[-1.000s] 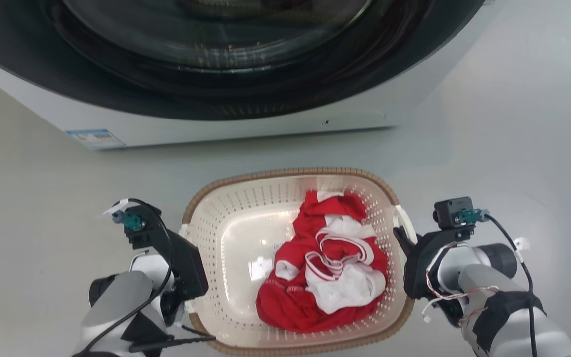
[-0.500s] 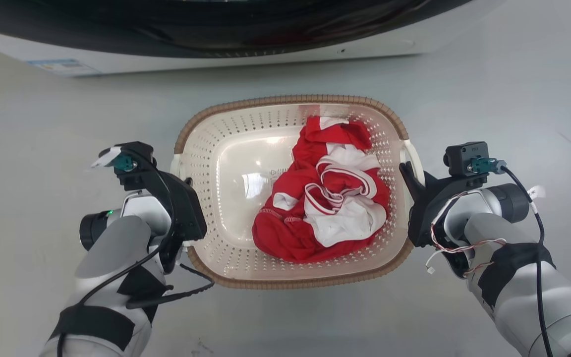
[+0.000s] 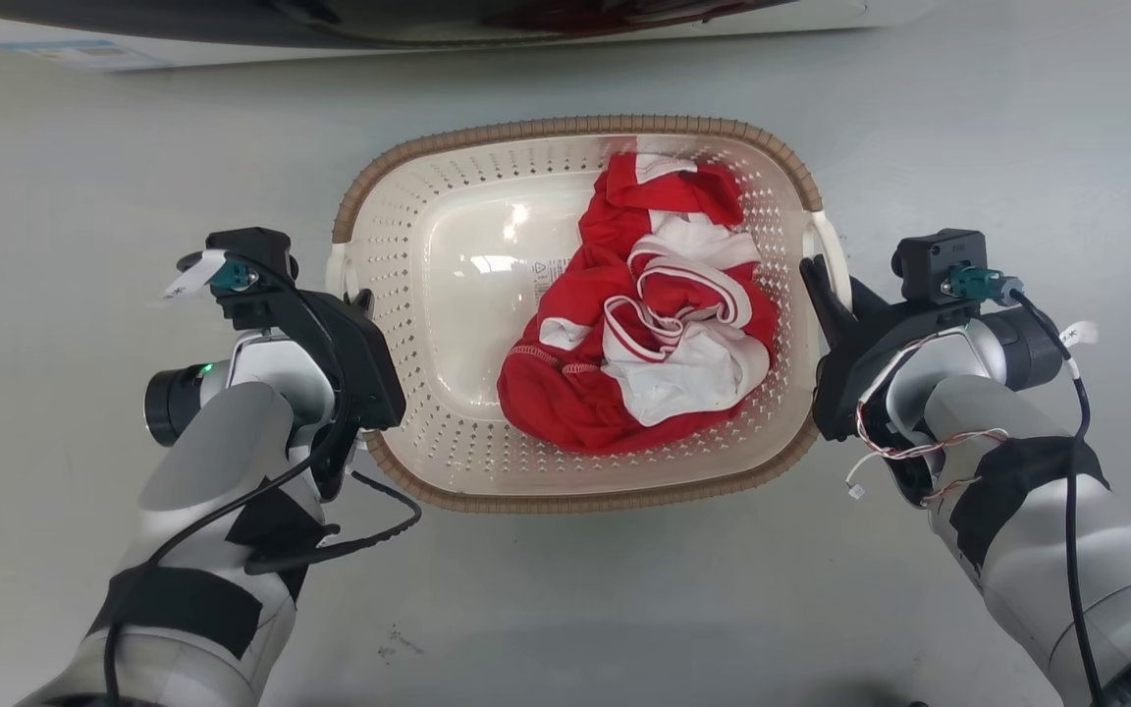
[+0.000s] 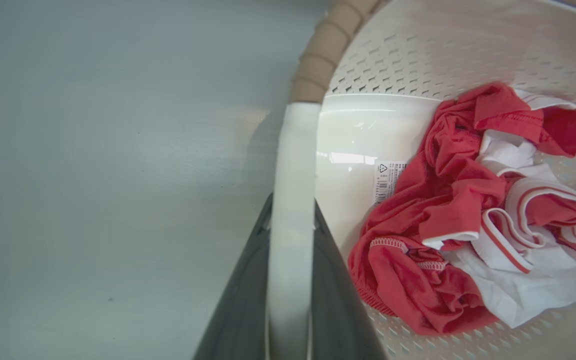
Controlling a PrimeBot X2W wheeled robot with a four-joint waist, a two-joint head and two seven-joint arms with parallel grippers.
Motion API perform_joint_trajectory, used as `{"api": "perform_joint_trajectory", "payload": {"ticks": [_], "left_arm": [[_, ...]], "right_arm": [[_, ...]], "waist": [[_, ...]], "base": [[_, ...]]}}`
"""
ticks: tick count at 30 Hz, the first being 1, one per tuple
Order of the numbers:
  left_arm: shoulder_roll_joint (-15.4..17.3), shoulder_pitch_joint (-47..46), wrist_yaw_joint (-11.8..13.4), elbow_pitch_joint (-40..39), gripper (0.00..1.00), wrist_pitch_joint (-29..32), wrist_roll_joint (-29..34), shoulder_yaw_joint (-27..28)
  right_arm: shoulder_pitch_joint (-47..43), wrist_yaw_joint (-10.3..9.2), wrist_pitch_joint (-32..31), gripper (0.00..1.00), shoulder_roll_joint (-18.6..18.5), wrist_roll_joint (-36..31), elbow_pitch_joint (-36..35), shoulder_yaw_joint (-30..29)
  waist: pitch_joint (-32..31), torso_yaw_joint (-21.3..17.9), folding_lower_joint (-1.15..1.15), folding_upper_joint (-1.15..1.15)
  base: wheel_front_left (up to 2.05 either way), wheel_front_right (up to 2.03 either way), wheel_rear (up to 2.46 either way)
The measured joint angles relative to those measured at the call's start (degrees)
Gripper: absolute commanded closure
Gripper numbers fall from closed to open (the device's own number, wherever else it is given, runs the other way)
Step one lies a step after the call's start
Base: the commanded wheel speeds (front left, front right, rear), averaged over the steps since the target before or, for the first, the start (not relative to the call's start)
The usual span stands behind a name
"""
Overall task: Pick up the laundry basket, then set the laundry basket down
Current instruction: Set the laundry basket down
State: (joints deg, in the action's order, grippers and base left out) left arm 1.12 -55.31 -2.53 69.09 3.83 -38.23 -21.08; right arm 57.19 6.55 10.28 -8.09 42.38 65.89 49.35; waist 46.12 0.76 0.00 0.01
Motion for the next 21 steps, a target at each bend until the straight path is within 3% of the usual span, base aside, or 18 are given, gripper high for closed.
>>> {"api": "perform_joint_trajectory", "payload": {"ticks": [21], "left_arm": [[-0.02, -2.14, -1.49, 1.94, 1.00, -0.99, 0.25, -0.55]], "right_arm": [[2.32, 0.03, 2.00, 1.00, 0.53, -0.04, 2.90, -0.25]], "waist": [[3.85, 0.05, -0.02, -0.02]], "base": [[0.00, 0.00, 0.00]]}}
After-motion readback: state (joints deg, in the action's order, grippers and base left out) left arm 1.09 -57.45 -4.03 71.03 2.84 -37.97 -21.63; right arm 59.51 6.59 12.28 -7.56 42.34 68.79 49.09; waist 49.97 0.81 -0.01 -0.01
